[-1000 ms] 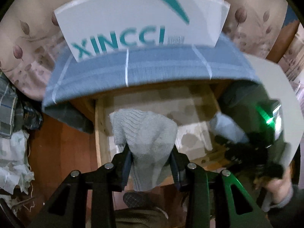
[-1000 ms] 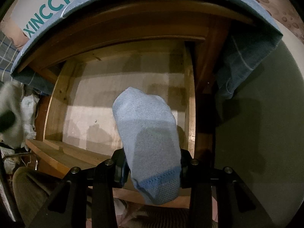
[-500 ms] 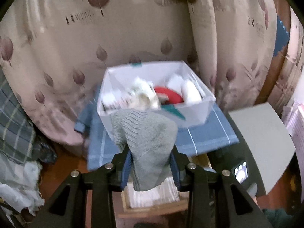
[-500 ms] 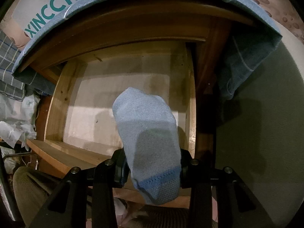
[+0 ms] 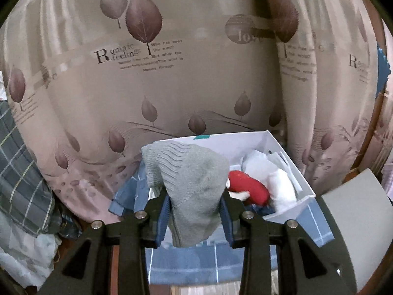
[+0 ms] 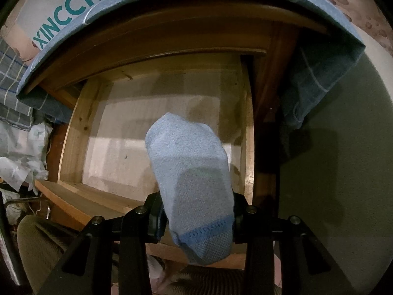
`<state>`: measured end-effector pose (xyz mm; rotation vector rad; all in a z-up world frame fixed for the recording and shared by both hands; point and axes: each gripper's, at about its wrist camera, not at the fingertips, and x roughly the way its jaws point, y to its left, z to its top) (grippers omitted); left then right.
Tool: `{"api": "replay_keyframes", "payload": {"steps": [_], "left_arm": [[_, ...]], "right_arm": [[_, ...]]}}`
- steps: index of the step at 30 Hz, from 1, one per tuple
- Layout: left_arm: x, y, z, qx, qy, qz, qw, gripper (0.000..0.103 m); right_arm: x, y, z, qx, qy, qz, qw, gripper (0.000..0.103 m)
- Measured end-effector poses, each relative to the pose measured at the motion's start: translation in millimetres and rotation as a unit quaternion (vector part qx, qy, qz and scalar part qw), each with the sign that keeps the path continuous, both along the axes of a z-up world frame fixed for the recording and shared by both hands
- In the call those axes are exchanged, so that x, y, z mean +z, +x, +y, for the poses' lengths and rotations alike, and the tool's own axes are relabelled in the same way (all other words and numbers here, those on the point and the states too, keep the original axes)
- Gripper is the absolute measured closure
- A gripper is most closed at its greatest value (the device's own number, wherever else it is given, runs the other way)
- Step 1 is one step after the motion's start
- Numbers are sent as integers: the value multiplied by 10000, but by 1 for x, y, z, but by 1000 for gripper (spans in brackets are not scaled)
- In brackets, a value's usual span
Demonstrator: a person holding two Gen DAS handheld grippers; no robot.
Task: Take underwear out of drawer
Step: 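Lower the grey underwear into the white box and open the left gripper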
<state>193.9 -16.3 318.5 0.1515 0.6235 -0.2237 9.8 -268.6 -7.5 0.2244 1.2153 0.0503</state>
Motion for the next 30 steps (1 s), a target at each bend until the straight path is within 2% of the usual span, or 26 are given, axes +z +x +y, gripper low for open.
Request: {"api": "replay_keyframes", "payload": {"steps": [5, 10, 20, 24, 30], "left_arm": [[-13, 29, -9, 40, 26, -42, 10000, 66], [-36, 51, -20, 37, 74, 101, 9999, 66], [-86, 91, -25, 301, 92, 604, 9977, 64], [-91, 90, -29, 259, 247, 578, 9977, 60], [-94, 96, -28, 342, 190, 724, 9966, 54]], "right_arm": [[0, 0, 0, 18, 23, -15, 10000, 67], [0, -2, -2, 32, 67, -22, 10000, 67], [0, 0, -1, 75, 159, -9, 9998, 67], [0, -1, -1, 90, 178, -15, 9998, 67], [0, 0, 0, 99, 157, -8, 9998, 67]]}}
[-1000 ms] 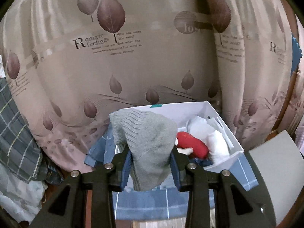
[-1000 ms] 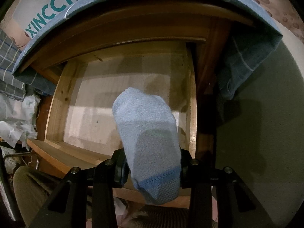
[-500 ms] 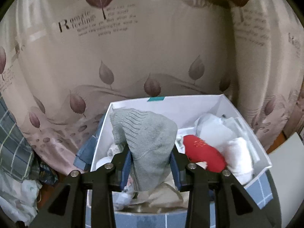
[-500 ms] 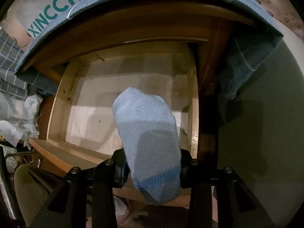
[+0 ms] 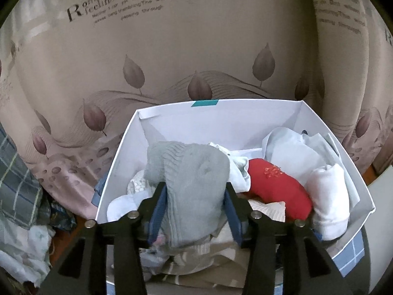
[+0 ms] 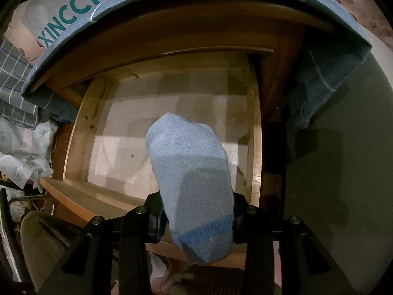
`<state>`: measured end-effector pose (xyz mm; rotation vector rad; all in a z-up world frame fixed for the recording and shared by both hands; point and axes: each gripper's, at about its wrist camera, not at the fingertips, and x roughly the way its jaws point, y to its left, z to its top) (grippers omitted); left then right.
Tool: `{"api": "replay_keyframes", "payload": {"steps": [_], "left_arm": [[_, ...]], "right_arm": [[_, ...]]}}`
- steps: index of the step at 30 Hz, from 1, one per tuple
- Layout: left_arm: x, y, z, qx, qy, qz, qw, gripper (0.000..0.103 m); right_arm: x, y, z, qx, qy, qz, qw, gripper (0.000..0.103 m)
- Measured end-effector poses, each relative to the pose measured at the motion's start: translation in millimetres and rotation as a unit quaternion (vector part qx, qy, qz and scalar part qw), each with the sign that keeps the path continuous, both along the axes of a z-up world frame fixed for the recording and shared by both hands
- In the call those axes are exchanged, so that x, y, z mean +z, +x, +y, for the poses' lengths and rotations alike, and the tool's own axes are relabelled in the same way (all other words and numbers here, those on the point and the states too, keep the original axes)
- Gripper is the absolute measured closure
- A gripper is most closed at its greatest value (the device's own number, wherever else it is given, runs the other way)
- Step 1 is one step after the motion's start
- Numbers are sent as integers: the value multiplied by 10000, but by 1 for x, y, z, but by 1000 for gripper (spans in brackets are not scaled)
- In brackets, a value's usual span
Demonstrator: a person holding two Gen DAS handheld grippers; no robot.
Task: Take underwear out of drawer
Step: 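Lower the grey underwear into the white box and open the left gripper, then move the open left gripper back over the empty drawer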
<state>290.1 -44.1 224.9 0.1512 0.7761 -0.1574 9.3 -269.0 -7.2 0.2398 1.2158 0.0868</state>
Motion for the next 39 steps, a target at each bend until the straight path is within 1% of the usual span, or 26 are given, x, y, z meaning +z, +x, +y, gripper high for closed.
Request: {"api": "replay_keyframes", "payload": {"steps": [1, 3, 7, 11, 15, 18, 22, 27, 29, 32, 34, 36, 39], "left_arm": [[1, 0, 1, 51, -25, 17, 10000, 54], [2, -2, 1, 118, -7, 8, 9999, 48], [6, -10, -2, 55, 64, -44, 10000, 46], [14, -17, 0, 45, 42, -117, 9999, 37], [25, -23, 4, 36, -111, -165, 9998, 35], [35, -30, 5, -1, -125, -252, 9996, 35], [51, -50, 5, -131, -152, -501, 9985, 35], [64, -88, 4, -342, -126, -862, 9956, 35], [65, -105, 4, -373, -18, -1026, 9940, 35], [58, -137, 2, -495, 356, -1328, 9893, 35], [45, -158, 0, -592, 657, -1393, 9863, 35], [30, -173, 0, -704, 730, -1273, 9867, 35], [-4, -187, 7, -770, 653, -848, 9913, 35]], "right_arm": [[0, 0, 0, 4, 2, 6, 10000, 67], [0, 0, 0, 3, 13, 10, 10000, 67], [1, 0, 3, 26, -31, 14, 10000, 67], [2, 0, 6, 35, -75, 25, 10000, 67], [1, 1, 8, 38, -105, 36, 9999, 67], [0, 1, 10, 50, -132, 47, 9999, 67], [0, 1, 10, 42, -152, 55, 9999, 67], [0, 2, 10, 43, -194, 81, 9998, 67], [0, 2, 10, 47, -207, 94, 9997, 67], [-1, 3, 10, 47, -239, 97, 9997, 67], [-1, 3, 10, 43, -245, 101, 9996, 67], [-2, 4, 11, 51, -262, 113, 9996, 67], [-2, 4, 12, 52, -282, 121, 9995, 67]]}}
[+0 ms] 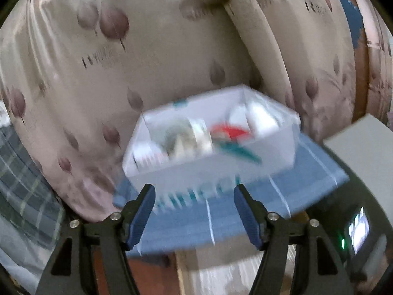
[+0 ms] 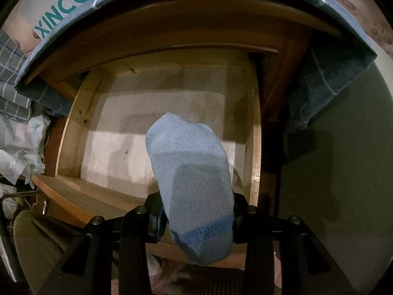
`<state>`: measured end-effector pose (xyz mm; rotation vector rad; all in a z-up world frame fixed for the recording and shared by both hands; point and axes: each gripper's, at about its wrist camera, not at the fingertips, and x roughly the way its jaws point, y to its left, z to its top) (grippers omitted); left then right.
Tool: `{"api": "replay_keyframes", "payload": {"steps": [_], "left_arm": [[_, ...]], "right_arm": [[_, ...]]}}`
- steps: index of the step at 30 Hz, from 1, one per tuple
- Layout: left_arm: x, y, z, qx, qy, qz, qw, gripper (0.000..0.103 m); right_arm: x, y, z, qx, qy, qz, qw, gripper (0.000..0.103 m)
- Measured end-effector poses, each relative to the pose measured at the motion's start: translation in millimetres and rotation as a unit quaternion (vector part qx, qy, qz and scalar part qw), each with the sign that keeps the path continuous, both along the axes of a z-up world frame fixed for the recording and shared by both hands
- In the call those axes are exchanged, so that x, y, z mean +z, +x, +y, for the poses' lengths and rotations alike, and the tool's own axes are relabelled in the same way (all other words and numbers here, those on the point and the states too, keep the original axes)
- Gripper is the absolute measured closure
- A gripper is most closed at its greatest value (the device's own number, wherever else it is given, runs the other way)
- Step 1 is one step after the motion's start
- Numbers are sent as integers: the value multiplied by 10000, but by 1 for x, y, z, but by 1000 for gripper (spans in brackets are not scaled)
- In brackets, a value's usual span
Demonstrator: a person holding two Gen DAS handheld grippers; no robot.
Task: Take underwear out of drawer
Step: 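Move the open left gripper back over the empty drawer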
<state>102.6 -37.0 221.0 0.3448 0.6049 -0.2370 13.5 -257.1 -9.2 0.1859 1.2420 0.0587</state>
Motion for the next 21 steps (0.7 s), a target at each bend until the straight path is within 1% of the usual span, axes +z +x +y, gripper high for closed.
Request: {"api": "replay_keyframes", "payload": {"steps": [3, 5, 7, 9, 13, 15, 21], "left_arm": [[-31, -5, 11, 225, -103, 354, 9991, 35], [-51, -8, 21, 470, -280, 639, 9965, 35], [-68, -13, 29, 658, -376, 757, 9942, 35], [-85, -19, 33, 793, -336, 817, 9929, 35], [-111, -26, 36, 818, -293, 991, 9913, 35], [-121, -28, 38, 758, -396, 1136, 9898, 35], [-142, -36, 50, 764, -591, 1342, 9862, 35]], "right_arm": [[0, 0, 1, -8, -30, 0, 10000, 67], [0, 1, 1, -10, -55, 13, 10000, 67], [-1, 1, 2, -1, -94, 26, 10000, 67], [-1, 2, 3, 1, -128, 36, 9999, 67], [0, 3, 5, 13, -181, 31, 9998, 67], [0, 3, 5, 14, -199, 38, 9998, 67], [1, 3, 4, 10, -212, 45, 9998, 67]]}}
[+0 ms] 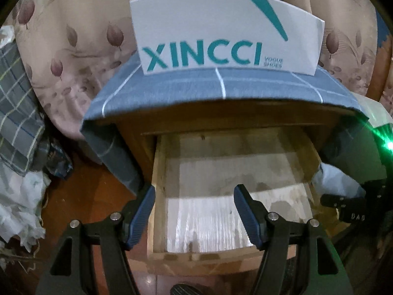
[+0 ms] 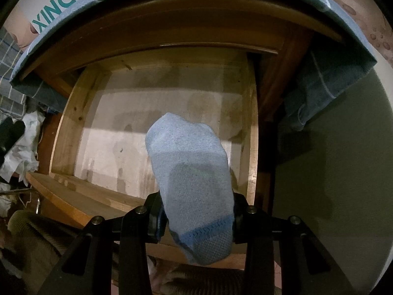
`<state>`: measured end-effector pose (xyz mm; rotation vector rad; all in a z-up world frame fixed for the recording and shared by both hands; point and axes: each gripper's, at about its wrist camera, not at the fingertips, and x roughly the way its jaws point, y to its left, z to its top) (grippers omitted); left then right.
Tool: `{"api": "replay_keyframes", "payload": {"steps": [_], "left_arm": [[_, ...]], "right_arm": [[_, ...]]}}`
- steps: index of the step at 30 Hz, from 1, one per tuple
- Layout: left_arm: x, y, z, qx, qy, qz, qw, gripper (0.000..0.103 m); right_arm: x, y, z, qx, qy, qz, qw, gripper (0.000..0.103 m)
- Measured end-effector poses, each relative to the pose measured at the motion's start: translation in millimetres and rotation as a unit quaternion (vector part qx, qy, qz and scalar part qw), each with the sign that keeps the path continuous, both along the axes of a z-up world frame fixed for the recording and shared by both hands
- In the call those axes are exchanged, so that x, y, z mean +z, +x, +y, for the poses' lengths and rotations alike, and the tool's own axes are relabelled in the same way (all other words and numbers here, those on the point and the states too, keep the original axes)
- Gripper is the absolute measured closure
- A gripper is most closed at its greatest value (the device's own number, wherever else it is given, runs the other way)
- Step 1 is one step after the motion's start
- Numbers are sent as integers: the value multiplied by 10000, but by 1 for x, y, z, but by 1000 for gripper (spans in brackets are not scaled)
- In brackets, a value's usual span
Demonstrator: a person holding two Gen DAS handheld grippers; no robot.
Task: Take underwear out of drawer
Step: 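Move the open left gripper back over the empty drawer, then carry the light blue underwear to the white box and open the right gripper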
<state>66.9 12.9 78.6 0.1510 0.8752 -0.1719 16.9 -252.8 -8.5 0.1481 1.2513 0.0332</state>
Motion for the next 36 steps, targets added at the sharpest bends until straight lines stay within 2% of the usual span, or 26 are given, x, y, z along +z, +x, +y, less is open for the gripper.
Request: {"api": "replay_keyframes", "payload": {"steps": [10, 13, 18, 23, 28, 36], "left_arm": [[-8, -8, 1, -22, -49, 144, 9999, 35], [-7, -10, -1, -29, 77, 33, 10000, 35], [-5, -12, 4, 108, 53, -71, 9999, 35], [-9, -5, 18, 342, -198, 75, 9992, 35], [-12, -3, 18, 438, -164, 128, 9988, 35], [-12, -3, 22, 516, -203, 135, 9984, 35]], "right_arm": [[1, 1, 3, 5, -54, -14, 10000, 67], [2, 0, 5, 15, -57, -54, 10000, 67], [5, -1, 1, 29, 113, -223, 9997, 67], [12, -3, 2, 100, 118, -385, 9991, 67], [26, -5, 7, 201, 112, -578, 9981, 67], [75, -8, 11, 321, 4, -1016, 9943, 67]]}}
